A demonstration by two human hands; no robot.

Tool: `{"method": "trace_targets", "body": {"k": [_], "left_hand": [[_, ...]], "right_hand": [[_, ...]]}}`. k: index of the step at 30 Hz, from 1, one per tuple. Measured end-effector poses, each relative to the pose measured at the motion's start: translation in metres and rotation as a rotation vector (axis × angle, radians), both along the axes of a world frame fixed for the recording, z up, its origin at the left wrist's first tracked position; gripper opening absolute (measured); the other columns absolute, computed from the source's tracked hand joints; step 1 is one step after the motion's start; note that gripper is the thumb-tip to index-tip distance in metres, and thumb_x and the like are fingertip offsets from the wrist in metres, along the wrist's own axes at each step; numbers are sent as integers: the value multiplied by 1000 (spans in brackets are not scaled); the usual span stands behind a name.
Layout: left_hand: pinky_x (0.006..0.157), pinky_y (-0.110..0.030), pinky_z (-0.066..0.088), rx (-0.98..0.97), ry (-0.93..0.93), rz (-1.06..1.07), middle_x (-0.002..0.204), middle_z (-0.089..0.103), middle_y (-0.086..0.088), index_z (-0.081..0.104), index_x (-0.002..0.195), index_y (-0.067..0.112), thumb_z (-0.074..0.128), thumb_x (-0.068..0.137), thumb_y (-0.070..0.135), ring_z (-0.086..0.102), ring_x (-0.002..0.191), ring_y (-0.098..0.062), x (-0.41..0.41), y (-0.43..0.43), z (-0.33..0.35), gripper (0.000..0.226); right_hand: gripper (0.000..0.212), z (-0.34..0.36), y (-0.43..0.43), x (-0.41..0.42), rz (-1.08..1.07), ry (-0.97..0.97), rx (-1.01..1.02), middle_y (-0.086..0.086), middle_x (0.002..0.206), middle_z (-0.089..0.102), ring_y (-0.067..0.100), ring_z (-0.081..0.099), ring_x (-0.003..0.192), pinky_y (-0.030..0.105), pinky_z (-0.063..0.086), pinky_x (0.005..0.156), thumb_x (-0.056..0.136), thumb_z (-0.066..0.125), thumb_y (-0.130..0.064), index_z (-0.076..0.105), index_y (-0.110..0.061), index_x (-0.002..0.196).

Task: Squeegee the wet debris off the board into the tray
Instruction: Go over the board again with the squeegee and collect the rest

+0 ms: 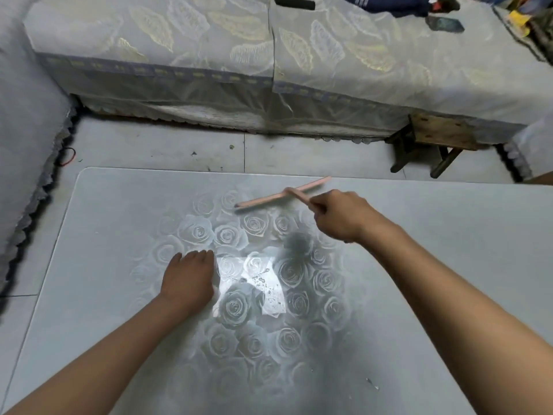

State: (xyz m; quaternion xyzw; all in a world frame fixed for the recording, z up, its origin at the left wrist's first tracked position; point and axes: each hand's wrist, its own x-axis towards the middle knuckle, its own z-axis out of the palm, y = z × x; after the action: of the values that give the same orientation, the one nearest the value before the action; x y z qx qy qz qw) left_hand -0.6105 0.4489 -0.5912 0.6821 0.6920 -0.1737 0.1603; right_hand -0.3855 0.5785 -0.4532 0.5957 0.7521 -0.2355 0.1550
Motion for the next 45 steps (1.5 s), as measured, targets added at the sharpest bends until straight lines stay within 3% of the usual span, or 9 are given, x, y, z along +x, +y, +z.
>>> {"method": "trace_targets", "body": {"k": [3, 5, 11, 19, 23, 27, 34, 37, 45], "left_hand": [[91, -31, 36, -37, -8, 22, 114, 56, 2, 45, 111, 16, 50, 85, 33, 52, 114, -17, 4, -1, -2, 31], [92, -32, 36, -57, -13, 31, 119, 54, 0, 44, 115, 14, 48, 86, 30, 49, 118, -18, 5, -2, -4, 33], [94, -36, 37, -157, -128, 87, 139, 41, -6, 34, 129, 11, 43, 89, 21, 45, 126, -23, 2, -3, 7, 43], [90, -39, 43, 90, -458, 308, 118, 62, -15, 59, 120, 6, 37, 91, 25, 55, 110, -32, 8, -11, 16, 40], [83, -37, 45, -12, -442, 139, 109, 60, -8, 59, 116, 14, 32, 93, 32, 54, 103, -27, 33, -44, 9, 39], [87, -32, 45, 29, -473, 131, 128, 52, 1, 49, 135, 18, 39, 100, 26, 48, 117, -17, 64, -75, 11, 38], [86, -39, 46, 235, -447, 260, 122, 56, -13, 49, 134, 12, 46, 96, 17, 51, 112, -31, 28, -70, 5, 39], [85, -38, 47, 240, -375, 292, 124, 57, -9, 52, 134, 16, 43, 97, 14, 50, 111, -28, 11, -69, -12, 38], [70, -32, 37, 246, -595, 226, 98, 63, -12, 60, 129, 19, 49, 97, 11, 54, 87, -27, 140, -119, -13, 35]], "right_hand": [[42, -10, -24, 17, 50, -21, -15, 13, 114, 61, 32, 58, 93, 32, 45, 74, 91, 45, -18, 49, -26, 132], [65, -11, -78, 39, 81, 14, -18, 10, 111, 62, 31, 59, 100, 33, 44, 75, 91, 44, -19, 21, -45, 146], [82, 13, -155, 67, 61, 39, -88, -4, 72, 32, 27, 37, 72, 33, 30, 64, 90, 40, -24, -14, -64, 136], [64, -21, -133, -32, 98, 132, -9, 0, 72, 31, 18, 31, 60, 27, 24, 49, 86, 49, -12, 31, -25, 146], [73, -24, -187, 15, 8, 123, -71, 2, 82, 32, 26, 41, 68, 30, 27, 55, 89, 42, -12, 9, -41, 147], [79, -5, -224, 48, -53, 133, -71, -3, 73, 27, 24, 34, 63, 29, 25, 51, 92, 38, -19, -13, -62, 136], [50, -36, -199, -10, 31, 309, 51, 9, 101, 52, 34, 57, 89, 31, 33, 62, 94, 44, -19, 33, -33, 140], [48, -59, -190, -8, -17, 389, -78, 11, 108, 57, 31, 56, 98, 36, 43, 77, 95, 45, -21, 38, -33, 141], [47, -43, -244, 124, -123, 346, -149, -8, 94, 60, 13, 56, 91, 29, 45, 78, 93, 46, -33, 39, -52, 136]]}}
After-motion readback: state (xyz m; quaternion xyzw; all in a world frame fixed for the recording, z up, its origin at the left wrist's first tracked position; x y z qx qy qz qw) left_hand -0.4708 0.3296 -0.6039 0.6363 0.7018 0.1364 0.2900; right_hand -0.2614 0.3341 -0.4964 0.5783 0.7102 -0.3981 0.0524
